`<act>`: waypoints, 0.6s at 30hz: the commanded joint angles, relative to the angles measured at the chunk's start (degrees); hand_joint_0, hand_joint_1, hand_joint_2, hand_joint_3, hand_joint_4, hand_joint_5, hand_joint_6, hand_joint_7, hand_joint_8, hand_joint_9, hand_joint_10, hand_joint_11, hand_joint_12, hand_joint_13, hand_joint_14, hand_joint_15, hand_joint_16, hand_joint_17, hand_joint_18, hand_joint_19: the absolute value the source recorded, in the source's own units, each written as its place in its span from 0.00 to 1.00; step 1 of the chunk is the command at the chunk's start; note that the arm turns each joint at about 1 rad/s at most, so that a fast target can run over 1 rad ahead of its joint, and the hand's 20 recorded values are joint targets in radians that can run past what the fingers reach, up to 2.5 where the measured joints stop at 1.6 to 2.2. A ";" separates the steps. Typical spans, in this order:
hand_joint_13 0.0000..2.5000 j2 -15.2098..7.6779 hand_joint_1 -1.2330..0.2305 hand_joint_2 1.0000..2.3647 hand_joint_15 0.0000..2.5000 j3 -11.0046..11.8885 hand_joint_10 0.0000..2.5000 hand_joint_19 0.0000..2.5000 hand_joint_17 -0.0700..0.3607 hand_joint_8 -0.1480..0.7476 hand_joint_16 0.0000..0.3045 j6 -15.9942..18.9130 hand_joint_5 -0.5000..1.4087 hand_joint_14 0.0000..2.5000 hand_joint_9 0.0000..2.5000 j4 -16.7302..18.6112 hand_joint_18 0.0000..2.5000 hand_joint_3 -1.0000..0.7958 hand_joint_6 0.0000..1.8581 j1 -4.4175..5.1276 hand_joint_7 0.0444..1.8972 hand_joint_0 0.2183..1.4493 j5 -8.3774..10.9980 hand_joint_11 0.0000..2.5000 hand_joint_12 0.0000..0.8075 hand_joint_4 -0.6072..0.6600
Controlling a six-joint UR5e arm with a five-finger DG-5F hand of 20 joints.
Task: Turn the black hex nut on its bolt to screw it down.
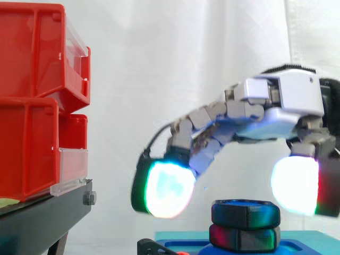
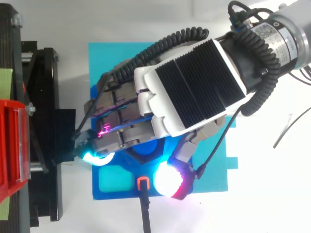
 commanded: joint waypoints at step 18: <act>0.16 3.17 0.51 0.00 0.01 10.19 0.00 0.15 0.45 0.41 0.18 -15.26 0.14 0.00 0.15 -31.34 0.16 0.28 0.27 -1.79 0.30 0.15 -2.26 0.00 0.45 0.57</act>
